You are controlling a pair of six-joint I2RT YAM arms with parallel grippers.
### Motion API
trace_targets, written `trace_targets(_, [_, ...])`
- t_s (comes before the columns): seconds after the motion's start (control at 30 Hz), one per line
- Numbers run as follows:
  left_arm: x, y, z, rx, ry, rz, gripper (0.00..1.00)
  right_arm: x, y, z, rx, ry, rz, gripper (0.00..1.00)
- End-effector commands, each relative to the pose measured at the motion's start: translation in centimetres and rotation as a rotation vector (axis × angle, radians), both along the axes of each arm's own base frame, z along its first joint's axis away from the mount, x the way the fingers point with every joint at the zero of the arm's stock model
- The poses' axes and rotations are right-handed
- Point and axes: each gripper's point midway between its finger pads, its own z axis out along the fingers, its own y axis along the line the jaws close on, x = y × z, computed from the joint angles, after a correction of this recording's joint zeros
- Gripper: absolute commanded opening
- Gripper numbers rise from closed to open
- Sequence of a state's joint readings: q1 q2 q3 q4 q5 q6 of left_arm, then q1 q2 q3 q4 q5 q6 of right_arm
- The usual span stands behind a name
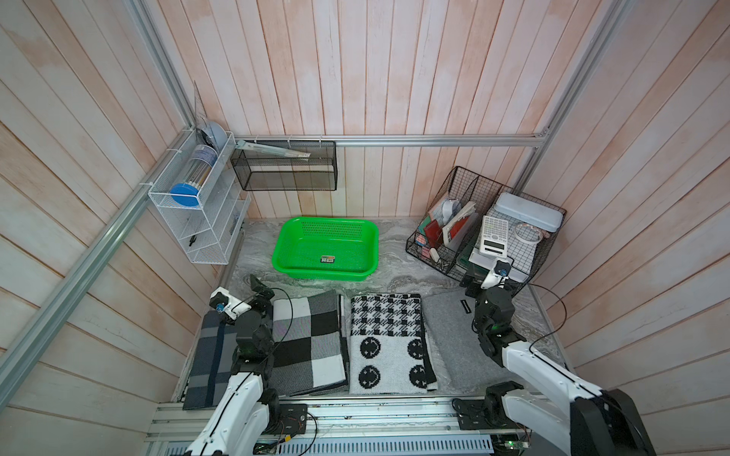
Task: Put the folded scarf in the basket
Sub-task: Adjust the scarf at the center of the board.
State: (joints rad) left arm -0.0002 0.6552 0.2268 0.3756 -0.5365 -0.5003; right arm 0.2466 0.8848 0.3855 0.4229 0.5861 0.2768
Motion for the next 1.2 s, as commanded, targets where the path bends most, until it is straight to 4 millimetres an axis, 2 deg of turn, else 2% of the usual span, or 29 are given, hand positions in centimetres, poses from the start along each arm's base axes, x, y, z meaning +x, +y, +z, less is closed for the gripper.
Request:
trace_targets(0.0, [-2.6, 0.4, -5.4, -0.056, 0.252, 0.034, 1.00, -3.7, -2.7, -3.5, 0.211, 0.157, -0.136, 0.98])
trace_targets(0.1, [-3.8, 0.4, -4.5, -0.057, 0.181, 0.032, 1.00, -4.2, -1.2, -2.8, 0.335, 0.137, 0.014, 0.98])
trace_targets(0.2, [-4.5, 0.4, -3.0, -0.058, 0.081, 0.029, 1.00, -4.9, -0.6, -2.1, 0.406, 0.117, 0.052, 0.98])
trace_targets(0.33, [-5.0, 0.4, -2.6, -0.057, 0.151, 0.032, 1.00, -5.6, 0.1, -1.6, 0.423, 0.182, 0.082, 0.97])
trace_targets(0.47, [-3.9, 0.3, -2.6, -0.055, 0.305, 0.032, 1.00, -4.9, 3.8, -2.0, 0.447, 0.320, 0.275, 0.93])
trace_targets(0.53, [-2.4, -0.6, -2.5, -0.048, 0.361, 0.000, 1.00, -4.8, 6.4, -2.1, 0.484, 0.392, 0.408, 0.91])
trace_targets(0.57, [-1.4, -1.7, -2.8, -0.039, 0.400, -0.039, 1.00, -5.1, 7.5, -2.3, 0.514, 0.425, 0.450, 0.90])
trace_targets(0.63, [0.3, -5.3, -2.7, -0.009, 0.439, -0.163, 1.00, -6.0, 9.4, -2.9, 0.541, 0.489, 0.520, 0.85])
trace_targets(0.67, [1.0, -8.1, -2.5, 0.014, 0.457, -0.254, 1.00, -6.7, 10.2, -3.4, 0.533, 0.530, 0.543, 0.82])
trace_targets(0.77, [1.6, -15.6, -2.6, 0.082, 0.503, -0.482, 1.00, -9.4, 12.6, -4.9, 0.469, 0.648, 0.595, 0.74])
trace_targets(0.83, [1.5, -18.6, -3.1, 0.112, 0.523, -0.565, 1.00, -11.0, 13.7, -6.0, 0.434, 0.708, 0.609, 0.67])
trace_targets(0.93, [0.9, -21.6, -4.7, 0.153, 0.564, -0.650, 1.00, -13.6, 15.1, -8.5, 0.413, 0.810, 0.630, 0.61])
trace_targets(1.07, [0.0, -23.3, -7.3, 0.192, 0.610, -0.704, 1.00, -16.2, 16.6, -11.9, 0.442, 0.900, 0.647, 0.52])
trace_targets(1.17, [-1.0, -23.7, -8.9, 0.234, 0.678, -0.728, 1.00, -17.4, 17.5, -13.4, 0.441, 0.927, 0.657, 0.45])
